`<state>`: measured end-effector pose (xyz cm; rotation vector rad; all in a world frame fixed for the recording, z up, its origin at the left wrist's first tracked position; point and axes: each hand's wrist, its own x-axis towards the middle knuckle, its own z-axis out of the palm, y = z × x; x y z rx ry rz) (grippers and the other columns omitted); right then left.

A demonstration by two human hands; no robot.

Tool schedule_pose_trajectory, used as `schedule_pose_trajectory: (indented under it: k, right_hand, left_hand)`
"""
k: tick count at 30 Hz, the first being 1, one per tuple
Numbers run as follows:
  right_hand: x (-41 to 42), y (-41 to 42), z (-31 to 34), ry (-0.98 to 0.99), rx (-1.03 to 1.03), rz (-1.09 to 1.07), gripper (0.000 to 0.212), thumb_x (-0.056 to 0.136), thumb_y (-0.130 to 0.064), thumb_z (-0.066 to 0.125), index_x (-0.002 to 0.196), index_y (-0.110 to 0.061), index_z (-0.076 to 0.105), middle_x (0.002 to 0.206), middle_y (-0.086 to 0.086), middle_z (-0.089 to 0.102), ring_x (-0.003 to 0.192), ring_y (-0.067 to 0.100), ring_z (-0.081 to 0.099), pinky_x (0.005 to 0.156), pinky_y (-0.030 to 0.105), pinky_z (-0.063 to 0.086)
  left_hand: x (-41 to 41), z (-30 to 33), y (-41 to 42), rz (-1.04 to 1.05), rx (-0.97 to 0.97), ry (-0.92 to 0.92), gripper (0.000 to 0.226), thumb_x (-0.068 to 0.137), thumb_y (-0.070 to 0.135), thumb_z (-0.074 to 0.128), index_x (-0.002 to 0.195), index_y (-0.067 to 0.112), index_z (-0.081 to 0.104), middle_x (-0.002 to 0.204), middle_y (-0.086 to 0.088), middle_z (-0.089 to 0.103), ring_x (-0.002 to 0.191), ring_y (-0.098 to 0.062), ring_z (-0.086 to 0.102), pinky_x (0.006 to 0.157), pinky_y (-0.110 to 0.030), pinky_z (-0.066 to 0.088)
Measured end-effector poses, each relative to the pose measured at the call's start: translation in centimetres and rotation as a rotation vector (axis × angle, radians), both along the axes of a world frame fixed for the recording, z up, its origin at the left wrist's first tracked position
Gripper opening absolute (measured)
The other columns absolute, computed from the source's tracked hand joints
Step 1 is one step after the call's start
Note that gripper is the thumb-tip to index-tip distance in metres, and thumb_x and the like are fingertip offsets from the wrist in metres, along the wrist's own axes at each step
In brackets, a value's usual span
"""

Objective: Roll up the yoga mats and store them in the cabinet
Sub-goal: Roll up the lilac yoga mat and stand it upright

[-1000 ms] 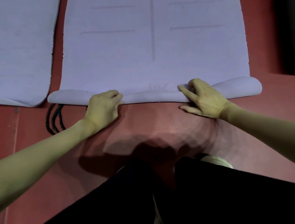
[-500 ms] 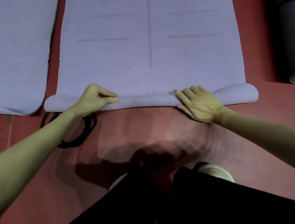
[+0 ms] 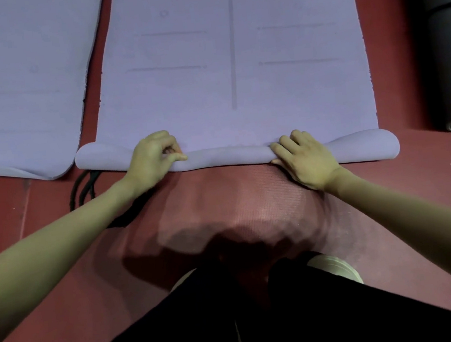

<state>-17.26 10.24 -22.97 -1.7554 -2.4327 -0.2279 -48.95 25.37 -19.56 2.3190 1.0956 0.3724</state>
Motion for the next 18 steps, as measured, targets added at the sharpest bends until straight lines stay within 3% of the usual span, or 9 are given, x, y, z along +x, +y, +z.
schedule_pose_trajectory:
  k: [2, 4, 8, 10, 13, 16, 18]
  right_hand:
    - [0.2, 0.4, 0.4, 0.059, -0.109, -0.015, 0.048, 0.104, -0.038, 0.027, 0.113, -0.004, 0.060, 0.092, 0.010, 0.057, 0.075, 0.029, 0.044, 0.070, 0.038, 0.039]
    - [0.4, 1.0, 0.9, 0.092, -0.248, -0.026, 0.057, 0.104, -0.044, 0.016, 0.117, -0.006, 0.057, 0.098, 0.009, 0.059, 0.079, 0.029, 0.047, 0.077, 0.038, 0.041]
    - [0.8, 1.6, 1.5, 0.143, -0.352, -0.028, 0.056, 0.101, -0.046, 0.018, 0.128, -0.007, 0.048, 0.107, 0.009, 0.062, 0.087, 0.030, 0.051, 0.082, 0.038, 0.043]
    - [0.8, 1.7, 1.5, 0.116, -0.304, -0.020, 0.051, 0.101, -0.044, 0.021, 0.128, -0.009, 0.047, 0.104, 0.008, 0.061, 0.084, 0.030, 0.051, 0.079, 0.040, 0.045]
    - [0.5, 1.6, 1.4, 0.029, -0.193, -0.016, 0.042, 0.102, -0.039, 0.025, 0.112, -0.010, 0.054, 0.095, 0.010, 0.056, 0.079, 0.031, 0.049, 0.072, 0.040, 0.040]
    - [-0.8, 1.2, 1.3, -0.005, -0.059, -0.135, 0.031, 0.098, -0.032, 0.035, 0.099, -0.008, 0.054, 0.090, 0.015, 0.050, 0.077, 0.032, 0.045, 0.071, 0.041, 0.032]
    - [-1.6, 1.0, 0.8, -0.011, -0.019, -0.185, 0.030, 0.095, -0.032, 0.038, 0.098, -0.006, 0.054, 0.091, 0.017, 0.049, 0.078, 0.032, 0.045, 0.071, 0.042, 0.031]
  left_hand:
    - [-0.7, -0.1, -0.9, -0.100, 0.231, 0.075, 0.029, 0.088, 0.035, 0.060, 0.076, 0.009, 0.063, 0.074, -0.003, 0.057, 0.072, -0.019, 0.050, 0.067, -0.027, 0.041]
    - [-1.4, -0.2, -1.4, -0.166, 0.362, 0.137, 0.039, 0.088, 0.045, 0.059, 0.084, 0.007, 0.063, 0.079, -0.006, 0.058, 0.075, -0.023, 0.051, 0.070, -0.032, 0.043]
    - [-1.6, -0.6, -0.9, -0.236, 0.409, 0.180, 0.043, 0.089, 0.046, 0.055, 0.091, 0.004, 0.065, 0.082, -0.008, 0.059, 0.075, -0.027, 0.054, 0.070, -0.029, 0.038]
    - [-1.2, -0.6, -0.5, -0.203, 0.347, 0.174, 0.040, 0.089, 0.045, 0.052, 0.088, 0.007, 0.065, 0.081, -0.005, 0.059, 0.073, -0.025, 0.054, 0.067, -0.028, 0.038]
    - [-0.7, 0.0, 0.3, -0.145, 0.184, 0.126, 0.039, 0.084, 0.048, 0.054, 0.083, 0.011, 0.068, 0.079, 0.001, 0.060, 0.071, -0.020, 0.055, 0.064, -0.026, 0.040]
    - [0.0, 0.5, 2.0, -0.042, -0.022, 0.078, 0.031, 0.075, 0.046, 0.068, 0.081, 0.015, 0.074, 0.075, 0.013, 0.063, 0.071, -0.007, 0.057, 0.067, -0.021, 0.040]
    - [0.4, 0.3, 3.4, -0.004, -0.155, 0.099, 0.020, 0.074, 0.033, 0.080, 0.082, 0.015, 0.077, 0.072, 0.024, 0.063, 0.072, 0.001, 0.057, 0.069, -0.016, 0.039]
